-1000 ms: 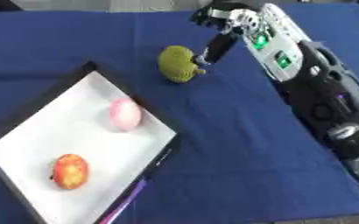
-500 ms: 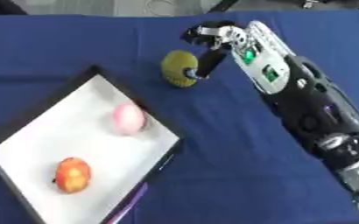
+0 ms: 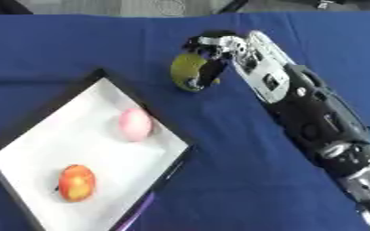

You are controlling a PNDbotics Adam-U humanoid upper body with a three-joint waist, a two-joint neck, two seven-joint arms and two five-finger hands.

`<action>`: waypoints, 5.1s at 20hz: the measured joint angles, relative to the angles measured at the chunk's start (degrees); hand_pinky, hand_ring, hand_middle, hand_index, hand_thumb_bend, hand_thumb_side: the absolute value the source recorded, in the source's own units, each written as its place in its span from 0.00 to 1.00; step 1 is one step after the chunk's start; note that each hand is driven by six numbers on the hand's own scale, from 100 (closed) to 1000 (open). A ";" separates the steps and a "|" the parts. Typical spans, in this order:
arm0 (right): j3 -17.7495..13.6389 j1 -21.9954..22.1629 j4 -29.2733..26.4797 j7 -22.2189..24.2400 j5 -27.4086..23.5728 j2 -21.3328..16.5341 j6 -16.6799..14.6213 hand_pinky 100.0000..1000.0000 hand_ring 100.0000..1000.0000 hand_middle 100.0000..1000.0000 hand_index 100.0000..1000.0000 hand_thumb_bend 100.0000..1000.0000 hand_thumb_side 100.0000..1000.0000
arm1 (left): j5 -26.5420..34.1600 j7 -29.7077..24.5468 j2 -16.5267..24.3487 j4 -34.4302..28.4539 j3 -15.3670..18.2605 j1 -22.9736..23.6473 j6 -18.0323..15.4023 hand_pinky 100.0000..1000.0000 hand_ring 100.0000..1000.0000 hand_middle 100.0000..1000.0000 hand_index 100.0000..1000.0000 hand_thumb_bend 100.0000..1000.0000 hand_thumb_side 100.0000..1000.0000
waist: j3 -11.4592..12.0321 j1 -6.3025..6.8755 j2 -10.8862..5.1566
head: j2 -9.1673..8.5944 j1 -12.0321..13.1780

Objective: Pick up objects on the table and place them in the box.

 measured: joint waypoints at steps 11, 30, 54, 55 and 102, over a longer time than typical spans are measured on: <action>-0.08 -0.04 3.15 0.93 3.55 0.44 -2.01 0.91 0.89 0.76 0.85 0.16 0.07 | -0.07 0.10 0.00 0.00 0.00 -0.22 -0.11 0.80 0.74 0.63 0.77 0.35 0.56 | 0.10 0.00 0.69 | -0.06 -0.81; -0.02 -1.07 -17.02 -6.35 -6.31 -5.47 3.50 0.85 0.72 0.54 0.62 0.00 0.00 | -2.88 2.86 0.03 0.00 1.42 0.32 -1.15 0.81 0.75 0.65 0.77 0.37 0.51 | -2.34 0.03 -0.87 | 0.75 -1.13; 3.35 -1.44 -44.24 -2.14 -17.08 -5.46 -5.66 0.78 0.63 0.52 0.60 0.00 0.00 | 0.55 9.23 10.41 7.39 8.80 2.53 4.58 0.79 0.73 0.63 0.77 0.36 0.53 | -2.19 0.03 -4.48 | 3.02 -2.20; 3.89 -0.90 -44.24 -1.46 -16.41 -4.90 -5.65 0.78 0.63 0.52 0.60 0.00 0.01 | 1.20 9.01 11.46 7.70 8.80 2.50 4.24 0.79 0.73 0.63 0.77 0.36 0.52 | -2.07 0.03 -4.49 | 3.03 -2.30; 13.80 5.57 -36.03 14.80 5.59 6.46 -11.16 1.00 1.00 0.91 1.00 0.29 0.17 | 4.79 8.62 17.59 9.55 8.10 -1.77 2.26 0.80 0.74 0.64 0.77 0.37 0.51 | 0.87 -0.82 -3.84 | 3.19 -6.72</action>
